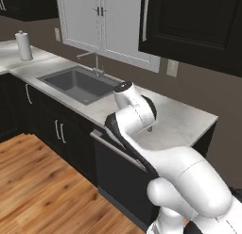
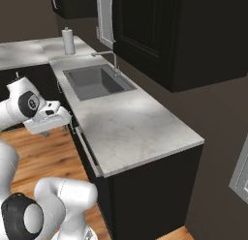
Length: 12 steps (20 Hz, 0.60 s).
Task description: Open the dishwasher door and pull out the top rack.
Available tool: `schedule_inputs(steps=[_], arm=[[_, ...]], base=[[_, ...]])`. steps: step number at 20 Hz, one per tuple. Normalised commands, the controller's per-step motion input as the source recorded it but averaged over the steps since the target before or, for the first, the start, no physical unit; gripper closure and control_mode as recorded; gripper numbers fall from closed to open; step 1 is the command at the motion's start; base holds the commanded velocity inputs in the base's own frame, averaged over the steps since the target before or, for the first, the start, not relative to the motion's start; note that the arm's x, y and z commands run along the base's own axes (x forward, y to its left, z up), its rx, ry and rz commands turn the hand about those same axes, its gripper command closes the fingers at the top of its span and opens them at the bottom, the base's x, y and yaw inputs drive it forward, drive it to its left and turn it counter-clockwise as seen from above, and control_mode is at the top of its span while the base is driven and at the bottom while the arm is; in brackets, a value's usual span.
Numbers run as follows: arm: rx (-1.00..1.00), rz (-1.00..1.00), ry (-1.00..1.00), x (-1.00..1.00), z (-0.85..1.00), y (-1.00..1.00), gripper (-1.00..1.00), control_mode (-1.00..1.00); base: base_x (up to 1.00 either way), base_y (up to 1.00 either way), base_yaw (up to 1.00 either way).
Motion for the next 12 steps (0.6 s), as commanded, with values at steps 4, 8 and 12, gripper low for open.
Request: schedule_inputs(steps=[4,8,12], arm=[[-0.28,0.00,0.00,-0.07,-0.61,0.85,-1.00,-1.00],[-0.26,0.00,0.05,0.09,-0.63,0.53,-1.00,-1.00],[-0.15,0.00,0.03,0.30,-0.27,0.18,-1.00,-1.00]], base=[[0.00,0.00,0.00],[0.00,0.00,0.00],[0.00,0.00,0.00]])
